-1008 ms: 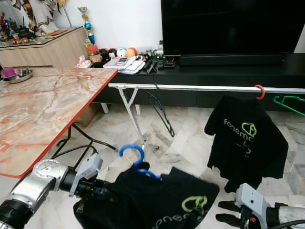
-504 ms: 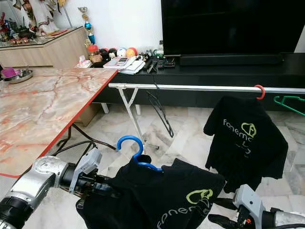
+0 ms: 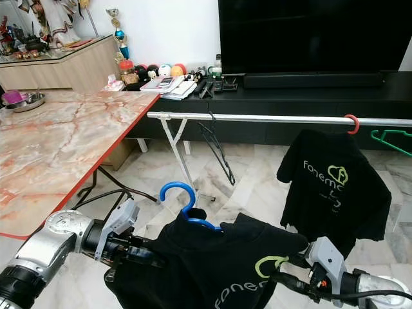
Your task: Hang hanger
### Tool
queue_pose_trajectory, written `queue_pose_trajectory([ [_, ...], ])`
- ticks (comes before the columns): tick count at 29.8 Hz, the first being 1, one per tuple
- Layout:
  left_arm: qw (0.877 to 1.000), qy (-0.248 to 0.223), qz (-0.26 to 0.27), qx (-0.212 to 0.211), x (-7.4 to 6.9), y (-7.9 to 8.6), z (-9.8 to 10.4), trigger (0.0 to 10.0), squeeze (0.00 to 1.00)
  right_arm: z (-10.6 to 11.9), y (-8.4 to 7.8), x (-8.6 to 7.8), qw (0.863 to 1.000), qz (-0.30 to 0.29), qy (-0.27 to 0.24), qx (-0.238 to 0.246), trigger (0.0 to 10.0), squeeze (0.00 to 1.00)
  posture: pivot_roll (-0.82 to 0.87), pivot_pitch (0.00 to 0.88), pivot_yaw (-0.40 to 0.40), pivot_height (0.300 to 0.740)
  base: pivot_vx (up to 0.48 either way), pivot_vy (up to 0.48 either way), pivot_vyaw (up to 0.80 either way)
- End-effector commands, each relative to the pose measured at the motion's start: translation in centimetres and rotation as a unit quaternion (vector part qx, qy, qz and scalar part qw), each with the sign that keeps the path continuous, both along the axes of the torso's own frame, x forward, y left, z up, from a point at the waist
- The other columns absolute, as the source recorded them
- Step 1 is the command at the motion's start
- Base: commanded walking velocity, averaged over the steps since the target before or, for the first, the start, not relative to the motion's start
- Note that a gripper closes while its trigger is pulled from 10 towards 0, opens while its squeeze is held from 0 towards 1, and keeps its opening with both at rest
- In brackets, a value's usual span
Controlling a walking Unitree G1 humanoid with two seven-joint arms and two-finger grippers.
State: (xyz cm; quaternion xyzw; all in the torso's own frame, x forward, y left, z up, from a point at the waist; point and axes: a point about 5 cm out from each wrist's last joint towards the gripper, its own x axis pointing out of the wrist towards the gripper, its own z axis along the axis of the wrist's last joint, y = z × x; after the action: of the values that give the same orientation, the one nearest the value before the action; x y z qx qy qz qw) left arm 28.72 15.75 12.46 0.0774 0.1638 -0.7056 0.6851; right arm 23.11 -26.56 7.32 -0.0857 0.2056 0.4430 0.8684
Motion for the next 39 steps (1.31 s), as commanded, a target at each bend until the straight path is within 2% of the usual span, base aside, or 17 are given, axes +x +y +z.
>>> queue_pose_trajectory([
  [1,1.000,-0.014,-0.002,-0.014,0.1,0.1,0.8,0.0,0.00,-0.2,0.4,0.1,1.000,0.005,0.002,0.014,0.0,0.00,0.01,0.000,0.092,0.740,0.000,0.000,0.00],
  [6,1.000,-0.015,0.000,-0.013,0.1,0.1,0.8,0.0,0.00,-0.5,0.7,0.1,1.000,0.007,0.007,0.026,0.0,0.00,0.01,0.000,0.090,0.740,0.000,0.000,0.00],
  [33,1.000,-0.017,0.000,-0.008,-0.1,-0.1,0.6,0.0,0.00,-1.2,0.1,0.2,1.000,-0.017,0.004,0.015,0.0,0.00,0.01,0.000,0.087,0.740,0.000,0.000,0.00],
  [37,0.999,-0.033,0.029,0.009,0.5,-0.1,0.1,0.0,0.00,-1.2,-0.1,0.3,1.000,-0.021,0.003,0.006,0.0,0.00,0.01,0.000,0.085,0.740,0.000,0.000,0.00],
  [38,0.997,-0.043,0.052,0.023,1.0,0.0,-0.2,0.0,0.00,-1.2,-0.2,0.3,1.000,-0.022,0.003,0.003,0.0,0.00,0.01,0.000,0.084,0.740,0.000,0.000,0.00],
  [39,0.993,-0.060,0.082,0.058,1.6,0.3,-1.0,0.0,0.00,-1.2,-0.4,0.4,1.000,-0.026,0.003,-0.004,0.0,0.00,0.01,0.000,0.084,0.740,0.000,0.000,0.00],
])
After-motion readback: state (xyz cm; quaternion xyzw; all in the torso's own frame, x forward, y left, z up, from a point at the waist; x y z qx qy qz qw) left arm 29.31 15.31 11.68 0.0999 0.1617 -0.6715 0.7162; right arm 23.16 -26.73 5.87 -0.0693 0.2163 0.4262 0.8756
